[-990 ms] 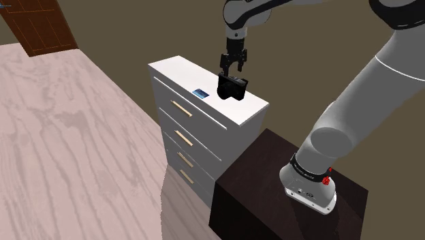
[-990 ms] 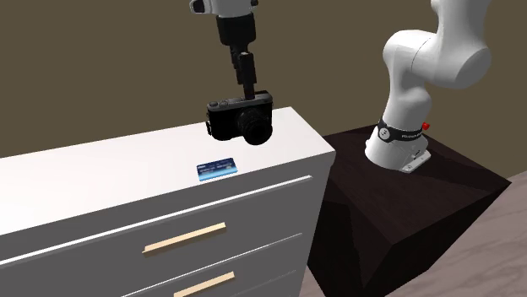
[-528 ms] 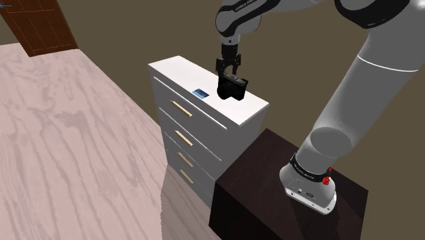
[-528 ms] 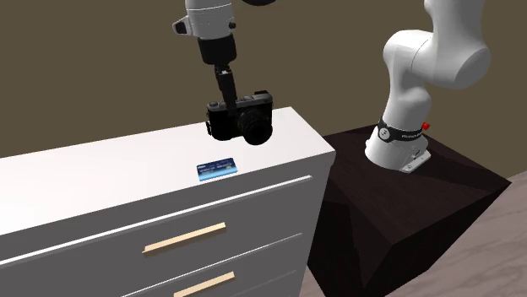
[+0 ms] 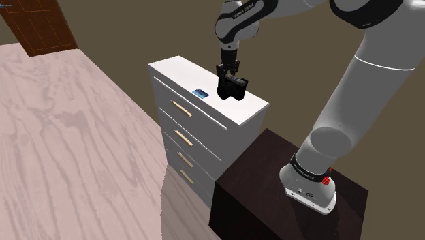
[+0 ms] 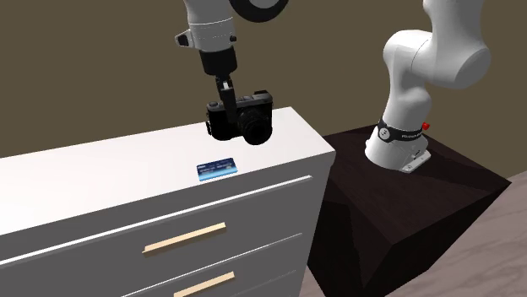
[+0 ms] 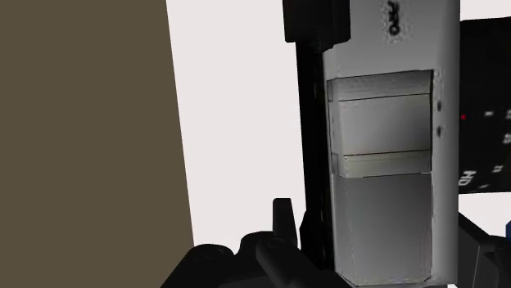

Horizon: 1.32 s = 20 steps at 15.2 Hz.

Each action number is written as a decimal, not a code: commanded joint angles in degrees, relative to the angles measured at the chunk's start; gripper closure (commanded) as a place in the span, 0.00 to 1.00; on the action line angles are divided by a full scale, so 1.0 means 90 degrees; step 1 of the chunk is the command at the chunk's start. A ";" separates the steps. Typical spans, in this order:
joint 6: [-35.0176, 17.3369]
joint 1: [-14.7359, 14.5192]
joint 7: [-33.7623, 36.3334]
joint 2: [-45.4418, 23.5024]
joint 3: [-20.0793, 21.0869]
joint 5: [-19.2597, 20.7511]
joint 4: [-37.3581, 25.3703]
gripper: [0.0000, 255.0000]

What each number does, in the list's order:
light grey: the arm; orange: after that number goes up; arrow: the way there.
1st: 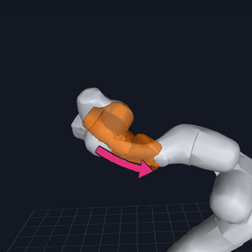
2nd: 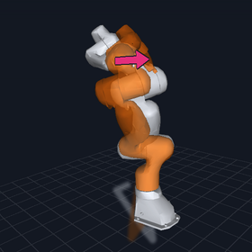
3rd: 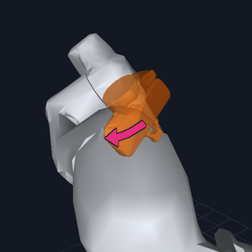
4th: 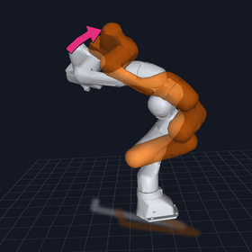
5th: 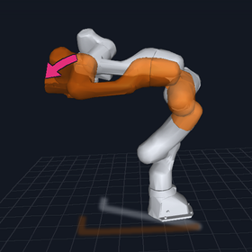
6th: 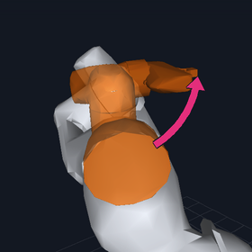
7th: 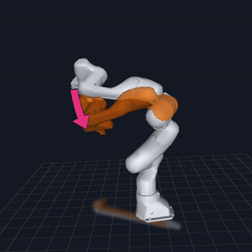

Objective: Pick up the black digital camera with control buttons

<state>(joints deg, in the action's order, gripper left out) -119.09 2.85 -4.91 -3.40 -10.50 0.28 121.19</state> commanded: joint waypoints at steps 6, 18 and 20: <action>-0.0010 -0.0001 0.0000 -0.0012 0.0002 -0.0003 0.0002 1.00; 0.0897 -0.0012 0.0041 0.0364 0.0006 0.0067 -0.0535 1.00; 0.1063 -0.0014 0.0046 0.0413 0.0008 0.0075 -0.0653 1.00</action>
<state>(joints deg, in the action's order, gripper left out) -110.47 2.77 -4.60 -0.15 -10.47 0.89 115.85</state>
